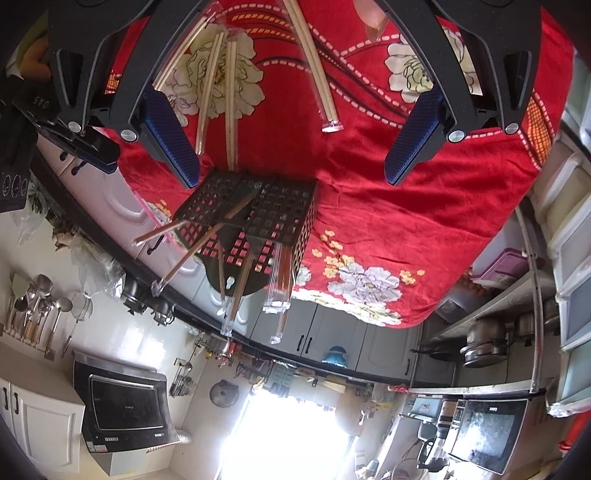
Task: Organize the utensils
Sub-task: 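Withdraw both open tools from the basket down toward the remaining packs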
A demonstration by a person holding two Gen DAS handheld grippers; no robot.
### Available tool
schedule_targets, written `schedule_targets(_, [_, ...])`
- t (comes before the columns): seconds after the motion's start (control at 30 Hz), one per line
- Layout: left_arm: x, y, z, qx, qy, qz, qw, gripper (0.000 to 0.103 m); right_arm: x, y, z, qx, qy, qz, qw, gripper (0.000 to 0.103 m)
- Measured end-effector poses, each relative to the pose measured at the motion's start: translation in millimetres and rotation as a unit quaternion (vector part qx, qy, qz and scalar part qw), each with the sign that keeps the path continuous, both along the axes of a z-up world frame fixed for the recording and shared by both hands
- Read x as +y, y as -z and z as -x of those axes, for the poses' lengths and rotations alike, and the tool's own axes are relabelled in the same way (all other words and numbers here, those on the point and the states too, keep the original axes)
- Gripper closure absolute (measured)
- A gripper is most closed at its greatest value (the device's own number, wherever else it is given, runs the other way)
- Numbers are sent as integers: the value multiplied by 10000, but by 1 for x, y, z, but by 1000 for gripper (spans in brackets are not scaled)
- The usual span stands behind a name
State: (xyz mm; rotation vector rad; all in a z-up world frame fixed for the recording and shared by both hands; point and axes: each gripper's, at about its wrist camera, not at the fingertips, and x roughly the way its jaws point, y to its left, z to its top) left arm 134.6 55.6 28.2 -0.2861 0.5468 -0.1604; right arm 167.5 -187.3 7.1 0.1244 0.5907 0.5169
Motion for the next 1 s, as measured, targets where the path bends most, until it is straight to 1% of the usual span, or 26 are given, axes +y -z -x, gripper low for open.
schedule_targets(0.3, [-6, 20, -2, 284, 46, -125, 9995, 11, 0, 18, 0, 220, -41, 93, 9997, 25])
schedule_targets(0.67, [-16, 43, -10, 671, 116, -236, 9974, 11, -4, 31, -11, 488, 18, 97, 9988, 25])
schedule_targets(0.8, [-20, 52, -14, 824, 161, -237, 9962, 11, -5, 37, -17, 608, 28, 114, 9981, 25])
schedule_targets(1.0, [-23, 68, -23, 1082, 291, -100, 9937, 11, -4, 49, -33, 850, 52, 210, 9961, 25])
